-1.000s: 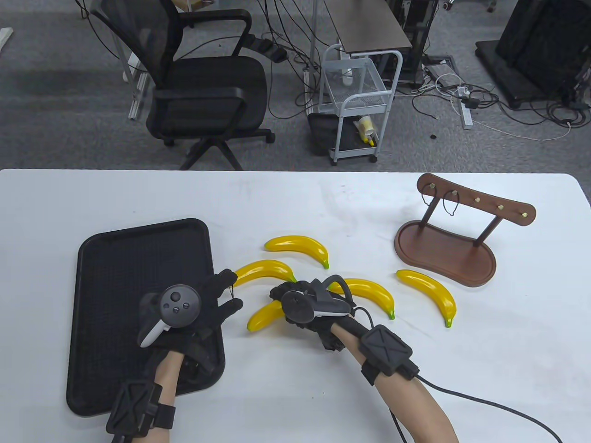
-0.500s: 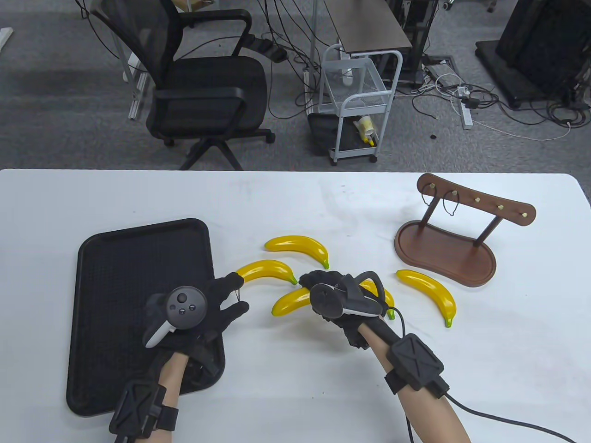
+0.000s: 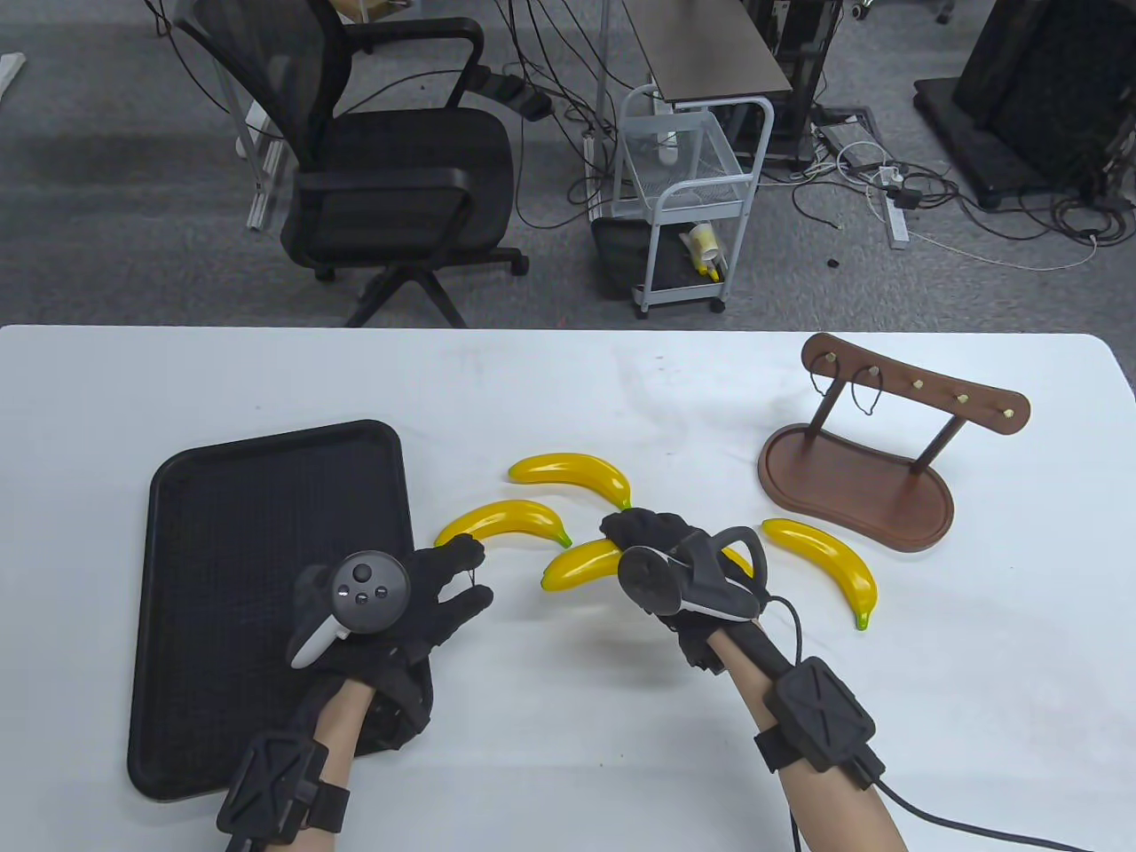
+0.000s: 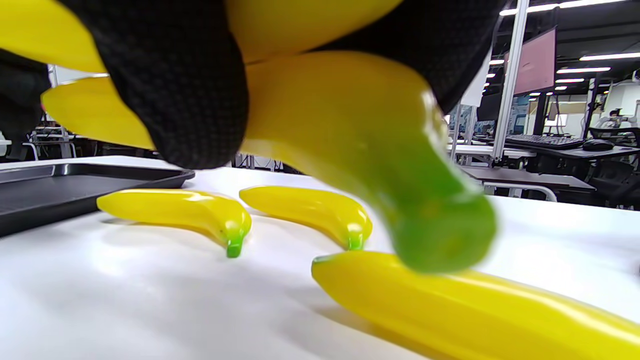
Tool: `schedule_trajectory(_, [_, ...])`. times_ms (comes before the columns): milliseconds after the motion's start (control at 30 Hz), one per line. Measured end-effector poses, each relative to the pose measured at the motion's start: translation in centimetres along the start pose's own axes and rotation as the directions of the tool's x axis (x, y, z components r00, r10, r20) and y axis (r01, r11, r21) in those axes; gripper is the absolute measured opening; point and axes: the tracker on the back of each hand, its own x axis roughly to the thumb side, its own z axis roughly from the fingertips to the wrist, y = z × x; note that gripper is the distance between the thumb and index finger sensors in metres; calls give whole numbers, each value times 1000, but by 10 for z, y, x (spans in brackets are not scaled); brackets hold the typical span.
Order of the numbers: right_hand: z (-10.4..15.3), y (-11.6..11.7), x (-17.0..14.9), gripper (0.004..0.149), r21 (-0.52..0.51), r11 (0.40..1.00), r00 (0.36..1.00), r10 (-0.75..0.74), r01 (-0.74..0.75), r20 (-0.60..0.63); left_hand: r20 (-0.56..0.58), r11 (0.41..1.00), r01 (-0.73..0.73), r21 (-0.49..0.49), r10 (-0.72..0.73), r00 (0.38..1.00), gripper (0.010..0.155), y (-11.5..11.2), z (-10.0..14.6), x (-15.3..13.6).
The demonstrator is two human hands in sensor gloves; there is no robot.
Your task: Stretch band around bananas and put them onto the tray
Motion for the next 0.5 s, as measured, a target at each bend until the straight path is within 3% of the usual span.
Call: schedule_trajectory(500, [0,-9,11,71,-63,998,1000,-21,22,9,17,974,-204,-95,206,978,72,-13,-6,6])
